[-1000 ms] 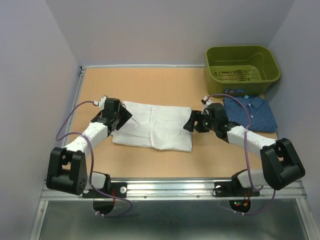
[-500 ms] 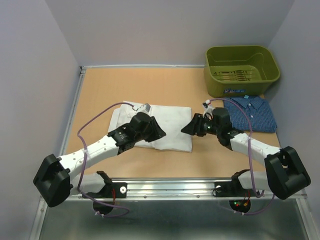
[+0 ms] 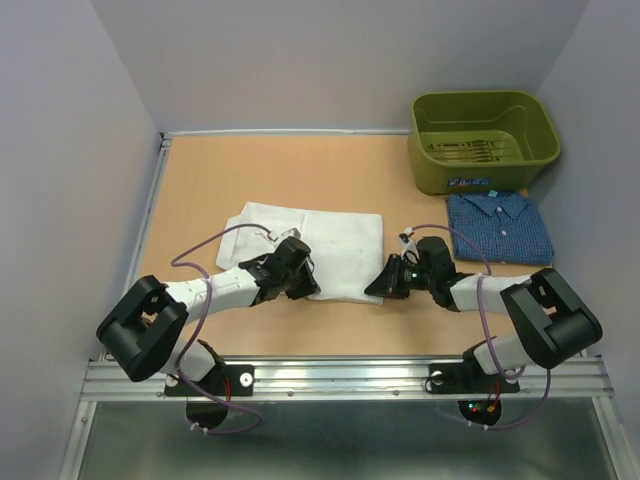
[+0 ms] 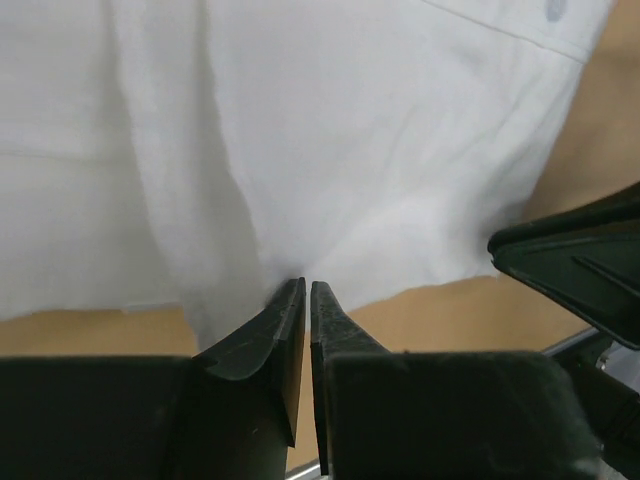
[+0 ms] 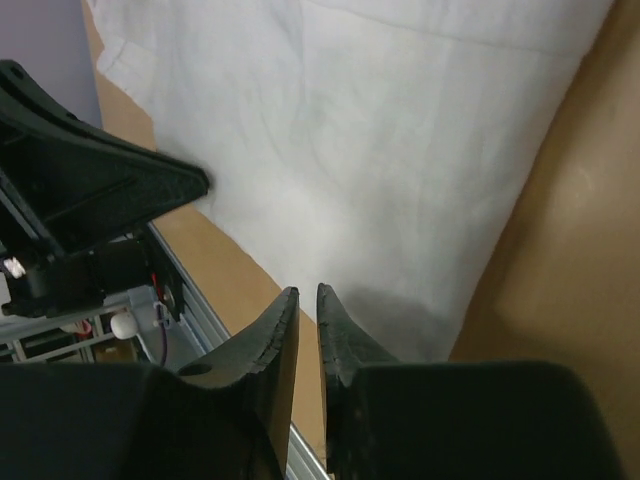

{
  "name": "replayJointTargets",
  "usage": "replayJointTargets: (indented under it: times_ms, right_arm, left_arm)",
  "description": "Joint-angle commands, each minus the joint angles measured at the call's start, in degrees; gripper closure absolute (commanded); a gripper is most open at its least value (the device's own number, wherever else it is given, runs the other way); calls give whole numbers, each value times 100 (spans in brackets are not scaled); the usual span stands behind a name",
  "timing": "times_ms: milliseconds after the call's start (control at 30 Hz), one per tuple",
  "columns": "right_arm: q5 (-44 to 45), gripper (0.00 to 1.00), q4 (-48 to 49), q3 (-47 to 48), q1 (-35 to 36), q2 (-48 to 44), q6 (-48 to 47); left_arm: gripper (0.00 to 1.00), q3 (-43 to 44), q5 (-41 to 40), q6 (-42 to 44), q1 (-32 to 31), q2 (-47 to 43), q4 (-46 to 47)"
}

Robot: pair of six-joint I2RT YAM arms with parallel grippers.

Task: Fold and stack the long sleeve shirts
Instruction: Fold the shirt

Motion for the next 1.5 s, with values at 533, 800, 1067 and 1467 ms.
replayJointTargets:
  times_ms: [533,800,1067,1467]
  right_arm:
    - [408,80,-543,219,-16,-524,-107]
    - [390,76,-158,1352,-8,194,-152]
    - [787,76,1196,1731,-69,1802,33]
    - [242,74,2428,1037,-421,2297,420]
  left_arm:
    - [79,-771,428,75,890,-695,326]
    - [75,441,-12,936,1110,-793,220]
    - [76,1260,155,1288,1567,841,870]
    - [80,926,305,1192,1708,1757,1108]
